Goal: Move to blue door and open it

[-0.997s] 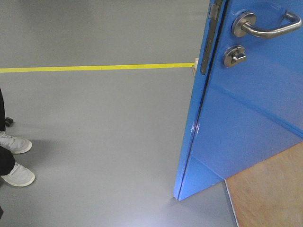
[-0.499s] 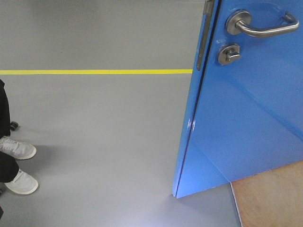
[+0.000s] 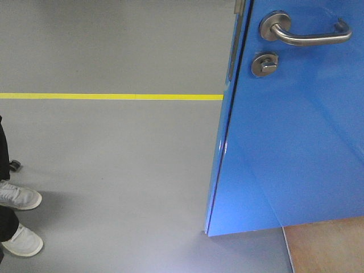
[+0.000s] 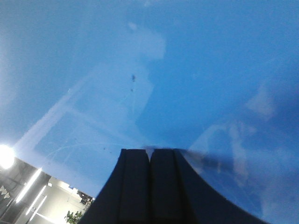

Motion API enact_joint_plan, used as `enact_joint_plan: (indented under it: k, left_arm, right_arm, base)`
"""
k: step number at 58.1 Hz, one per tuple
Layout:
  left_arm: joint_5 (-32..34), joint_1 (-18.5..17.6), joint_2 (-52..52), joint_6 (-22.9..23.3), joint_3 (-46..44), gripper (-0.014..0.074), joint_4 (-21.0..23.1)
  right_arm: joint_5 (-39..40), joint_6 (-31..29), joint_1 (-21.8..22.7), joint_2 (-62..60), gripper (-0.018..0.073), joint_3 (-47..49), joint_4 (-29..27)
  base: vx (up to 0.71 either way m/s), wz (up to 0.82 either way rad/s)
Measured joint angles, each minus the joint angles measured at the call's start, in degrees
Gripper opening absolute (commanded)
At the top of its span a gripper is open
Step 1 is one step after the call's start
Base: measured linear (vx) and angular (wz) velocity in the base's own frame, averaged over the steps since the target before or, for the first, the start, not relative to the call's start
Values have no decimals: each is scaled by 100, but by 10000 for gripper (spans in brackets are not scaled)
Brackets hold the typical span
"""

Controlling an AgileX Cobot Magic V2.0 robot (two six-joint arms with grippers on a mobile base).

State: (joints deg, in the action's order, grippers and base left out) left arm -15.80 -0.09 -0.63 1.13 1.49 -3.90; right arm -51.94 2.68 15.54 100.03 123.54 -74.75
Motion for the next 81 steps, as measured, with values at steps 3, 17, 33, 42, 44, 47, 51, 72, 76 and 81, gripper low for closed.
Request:
enact_joint_plan:
  k: [3,17,33,42,44,47,51,72,76,81]
  left_arm:
    - [0,0,0,0,0,73,0]
    - [0,0,0,0,0,73,0]
    - [0,0,0,0,0,73,0]
    - [0,0,0,0,0,73,0]
    - [0,0,0,0,0,73,0]
    - [0,0,0,0,0,73,0]
    - [0,0,0,0,0,73,0]
    - [0,0,0,0,0,73,0]
    - [0,0,0,0,0,73,0]
    - [0,0,0,0,0,73,0]
  right_arm:
    - [8,0,-8,0,12,0,1]
    - [27,0,-31,0,12,0,-1]
    - [184,0,-31,46,12,0,39]
    - [250,0,-31,66,12,0,65]
    - [255,0,-31,66,12,0,67]
    - [261,0,-31,66,12,0,67]
    - [261,0,-31,66,12,0,67]
    - [261,0,-31,66,12,0,72]
    - [261,0,-31,66,12,0,72]
    - [261,0,-31,66,12,0,72]
  base:
    - [23,3]
    - [23,3]
    - [19,-1]
    - [11,-3]
    - [6,-1]
    - [4,-1]
    - [1,-1]
    - [-5,-1]
    - [-8,-1]
    - [-8,0]
